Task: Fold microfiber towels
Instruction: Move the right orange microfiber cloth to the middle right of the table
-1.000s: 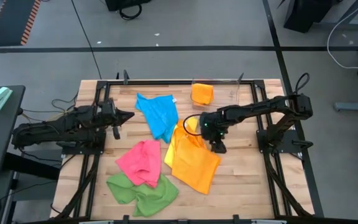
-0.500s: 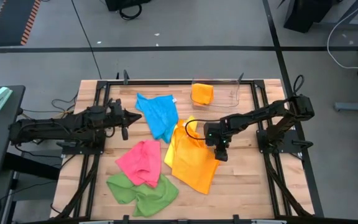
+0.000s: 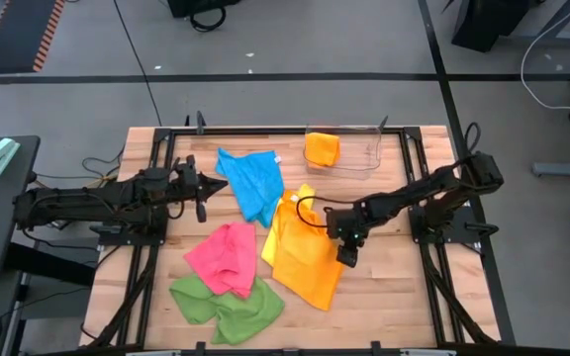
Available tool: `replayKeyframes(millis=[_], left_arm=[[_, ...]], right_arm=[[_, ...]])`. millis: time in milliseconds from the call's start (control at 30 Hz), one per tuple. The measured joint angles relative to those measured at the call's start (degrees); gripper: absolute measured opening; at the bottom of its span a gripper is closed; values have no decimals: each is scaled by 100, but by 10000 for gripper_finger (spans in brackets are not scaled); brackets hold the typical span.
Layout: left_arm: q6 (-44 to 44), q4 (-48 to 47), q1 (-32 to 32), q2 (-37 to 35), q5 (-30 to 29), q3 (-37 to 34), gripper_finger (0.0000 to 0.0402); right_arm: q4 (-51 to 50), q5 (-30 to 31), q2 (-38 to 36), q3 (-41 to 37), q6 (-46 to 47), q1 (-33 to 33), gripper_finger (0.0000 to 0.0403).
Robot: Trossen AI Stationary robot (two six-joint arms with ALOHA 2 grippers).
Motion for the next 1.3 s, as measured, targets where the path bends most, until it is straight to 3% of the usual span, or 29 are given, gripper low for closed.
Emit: replayKeyframes(millis=[233, 667, 900, 1000, 1300], left_arm=[[7, 95, 1, 0, -2, 0, 19], [-65, 324, -8, 0, 0, 0, 26], [-65, 398, -8, 0, 1, 0, 20], [-65, 431, -8, -2, 2, 0, 14], [-302, 447, -8, 0, 6, -2, 26]], right_arm=[[13, 965, 45, 12, 529, 602, 161], [-245, 2464, 232, 22, 399, 1486, 87], [-310, 2494, 232, 29, 470, 1569, 17], [-544, 2437, 245, 195, 433, 1569, 8], [-2967, 2645, 157, 1549, -15, 1569, 5]])
